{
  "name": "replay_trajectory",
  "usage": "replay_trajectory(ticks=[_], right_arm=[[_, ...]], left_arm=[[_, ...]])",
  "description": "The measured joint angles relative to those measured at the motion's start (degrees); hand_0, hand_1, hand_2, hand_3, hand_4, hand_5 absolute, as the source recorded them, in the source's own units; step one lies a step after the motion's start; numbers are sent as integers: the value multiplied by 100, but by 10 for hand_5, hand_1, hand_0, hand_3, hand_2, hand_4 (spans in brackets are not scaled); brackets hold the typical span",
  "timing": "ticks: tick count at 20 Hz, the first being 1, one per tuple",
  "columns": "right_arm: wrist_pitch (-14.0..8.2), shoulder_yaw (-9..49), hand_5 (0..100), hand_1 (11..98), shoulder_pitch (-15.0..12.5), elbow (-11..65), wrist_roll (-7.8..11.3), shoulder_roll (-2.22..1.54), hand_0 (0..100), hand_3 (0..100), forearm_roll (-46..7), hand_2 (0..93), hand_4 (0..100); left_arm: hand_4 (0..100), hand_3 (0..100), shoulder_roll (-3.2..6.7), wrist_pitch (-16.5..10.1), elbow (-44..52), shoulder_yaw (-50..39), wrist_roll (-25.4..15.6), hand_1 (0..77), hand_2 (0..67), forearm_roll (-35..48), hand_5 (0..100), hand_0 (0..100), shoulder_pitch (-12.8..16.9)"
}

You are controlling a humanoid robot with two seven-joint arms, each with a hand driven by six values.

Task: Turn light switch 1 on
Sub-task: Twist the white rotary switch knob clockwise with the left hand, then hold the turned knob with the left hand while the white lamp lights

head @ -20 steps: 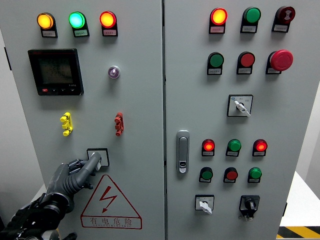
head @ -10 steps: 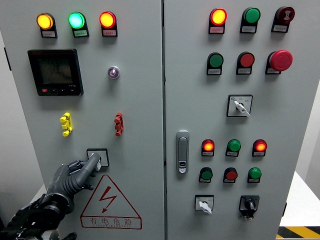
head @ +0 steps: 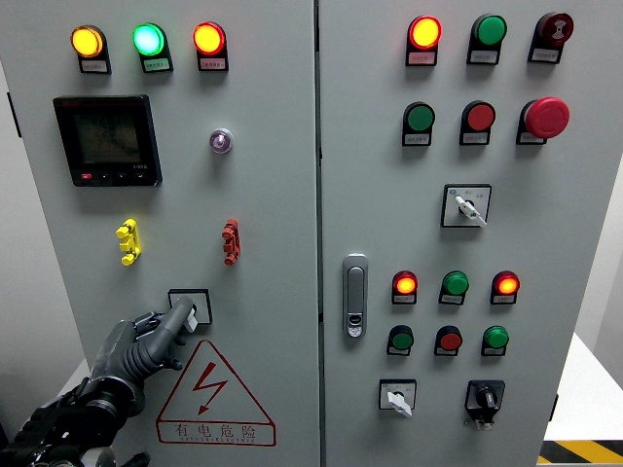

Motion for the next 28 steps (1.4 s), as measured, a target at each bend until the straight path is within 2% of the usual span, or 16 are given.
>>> replay_trajectory(ticks=[8,15,17,18,19,20,23,24,25,28], right_arm=[[3,0,104,202,1,-3,0,2,0,199,0,0,195],[3,0,104,204,0,-3,0,2,0,199,0,0,195],[3,0,104,206,1,-3,0,2,0,199,0,0,195],[3,0,104,206,0,-3,0,2,0,199,0,0,195],[3,0,104,197,0,-3,0,2,0,199,0,0,195],[3,0,104,197,0,-3,0,2,0,199,0,0,195],[-1,0,104,201,1,2,0,-1,0,199,0,0,195],[-1,0,104,202,0,2,0,-1,0,199,0,0,195],[-1,0,104,202,0,2,0,-1,0,199,0,0,195],[-1,0,104,202,1,2,0,0,0,199,0,0,195]], left_arm=[[1000,841,-4,-6,-4,3,0,440,559,-15,690,1000,-8],[996,832,-9,-6,-4,5,-2,485,533,-19,682,1000,-1],[997,835,-9,-6,-5,6,-3,443,536,-21,682,911,2],[997,836,-9,-6,-5,6,-3,432,534,-25,681,802,2],[996,836,-10,-6,-5,7,-3,439,531,-27,682,701,2],[996,836,-13,-6,-5,7,-3,447,531,-28,682,677,2],[994,836,-12,-20,-5,6,-1,481,531,-28,680,492,3],[994,836,-11,-21,-5,6,0,498,531,-28,680,276,3],[995,837,-10,-23,-5,6,4,520,532,-28,679,0,3],[995,838,-8,-37,-4,7,8,547,534,-28,676,0,3]])
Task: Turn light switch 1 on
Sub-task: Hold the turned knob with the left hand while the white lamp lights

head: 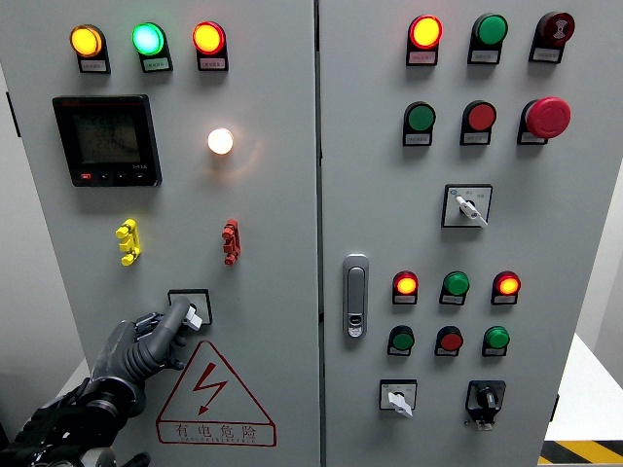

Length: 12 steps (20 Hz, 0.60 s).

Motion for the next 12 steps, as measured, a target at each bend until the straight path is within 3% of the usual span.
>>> replay_trajectory(ticks=[12], right_arm=[[1,0,104,187,0,-5,0,0,0,199,0,0,195]], left_arm=[[996,840,1,-29,-29,12,0,566,537,-7,681,0,9]])
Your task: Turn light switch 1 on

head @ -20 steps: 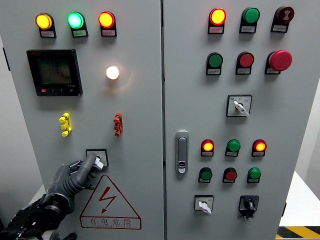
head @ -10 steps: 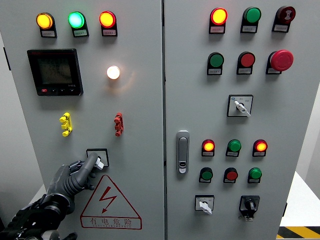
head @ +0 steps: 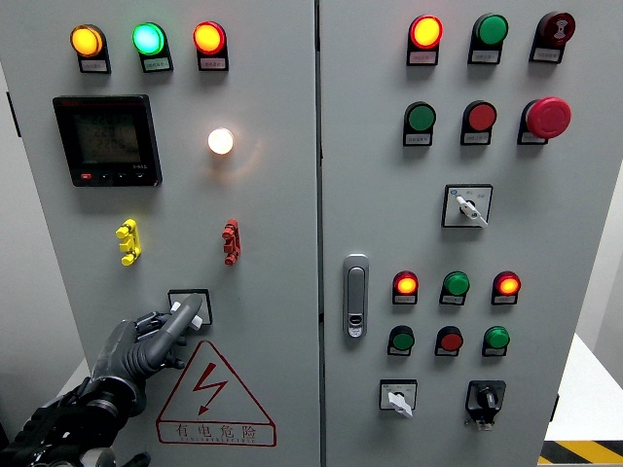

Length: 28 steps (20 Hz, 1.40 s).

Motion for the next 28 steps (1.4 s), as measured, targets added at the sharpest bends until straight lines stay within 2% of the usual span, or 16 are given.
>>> replay_trajectory(ticks=[10,17,21,22,23,25,28], right_arm=[[-1,0,104,202,0,2,0,0,0,199,0,0,195],[1,0,104,204,0,2,0,1,0,199,0,0,195],[1,0,104,204,0,2,0,1,0,199,0,0,195],[1,0,104,204,-1,2,0,2,0,199,0,0,195],[1,0,104,204,1,2,0,1,0,199,0,0,195],[0,0,104,204,0,1,0,1,0,199,0,0,195],[-1,0,104,193,0,0,0,1,0,199,0,0,195]], left_arm=[[1000,851,-21,-10,-214,-5,-10,567,551,7,689,0,216],[1000,863,-11,12,-730,196,-10,571,569,19,695,0,662],[1000,872,104,201,-819,461,-16,581,576,26,682,0,887],[970,864,142,269,-844,545,-36,586,576,5,592,0,985],[923,852,160,312,-863,598,-88,597,574,-17,493,0,1094],[895,844,167,347,-868,641,-347,598,565,-85,478,0,1380],[871,830,138,337,-786,663,-1081,605,539,-591,483,0,1847]])
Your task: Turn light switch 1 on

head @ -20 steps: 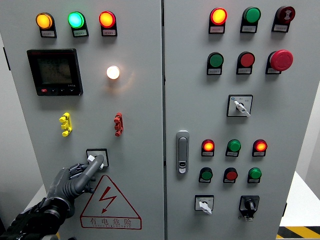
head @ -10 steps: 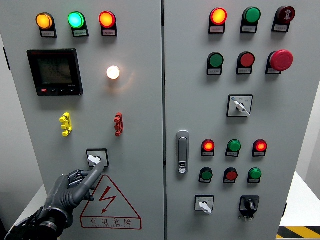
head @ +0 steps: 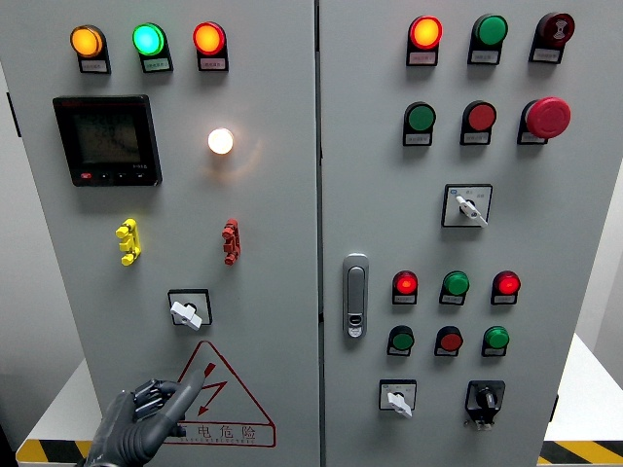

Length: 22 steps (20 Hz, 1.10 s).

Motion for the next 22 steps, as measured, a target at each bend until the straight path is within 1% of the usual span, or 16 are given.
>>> replay_trajectory(ticks=[1,2,4,5,7,8,9,11,13,14,16,17,18,19,21,22], right_arm=[[0,0,104,197,0,0,-1,0,0,199,0,0,195],[0,0,104,197,1,0,-1,0,0,199,0,0,195],[-1,0,104,201,1,0,0,-1,0,199,0,0,195],[-1,0,104,201,1,0,-1,-1,0,199,0,0,195],[-1,0,104,201,0,0,-1,-1,0,199,0,0,195],[-2,0,104,202,1,0,-1,-1,0,199,0,0,195],[-3,0,104,199,0,0,-2,-1,0,199,0,0,195],[-3,0,104,201,-1,0,-2,-1,0,199,0,0,195],[-3,0,104,202,-1,0,-2,-4,0,199,0,0,195],[-3,0,104,202,-1,1,-2,-3,0,199,0,0,195],[-3,0,104,203,0,2,-2,-2,0,199,0,0,195],[-2,0,104,203,0,2,-2,-3,0,199,0,0,195],[0,0,104,202,-1,1,-2,-4,0,199,0,0,195],[2,0,104,202,-1,1,-2,-3,0,199,0,0,195],[4,0,104,202,0,1,-2,-3,0,199,0,0,195],[5,0,104,202,0,2,-2,-3,0,199,0,0,195]], left_arm=[[864,825,-4,-20,36,5,-177,601,510,-207,487,0,144],[858,821,7,-50,104,24,-395,597,498,-460,489,0,298],[850,806,83,-166,320,234,-943,564,469,-899,499,0,583],[849,803,174,-228,473,382,-1224,554,462,-1020,503,0,712],[842,787,419,-281,880,749,-1774,507,438,-1137,519,0,1003],[842,784,510,-286,1124,922,-2001,494,436,-1183,519,0,1133],[841,782,580,-284,1410,1061,-2205,479,434,-1251,521,0,1255],[829,761,664,-263,2052,1247,-2546,466,427,-1501,531,0,1442],[796,721,801,-269,2831,1449,-2870,466,399,-1970,537,0,1513],[745,660,892,-281,3253,1619,-3075,465,350,-2263,537,0,1531],[670,548,1056,-301,4101,2118,-3508,463,327,-2815,541,0,1524],[639,499,1113,-322,4516,2425,-3715,442,312,-3047,546,0,1497],[610,449,1148,-378,4927,2756,-3925,417,302,-3272,542,0,1462],[594,425,1167,-483,5350,3106,-4147,402,298,-3509,532,0,1412],[517,316,1179,-840,6198,3796,-4512,342,281,-4052,491,0,1280],[497,300,1170,-1079,6619,4127,-4645,332,276,-4373,484,0,1214]])
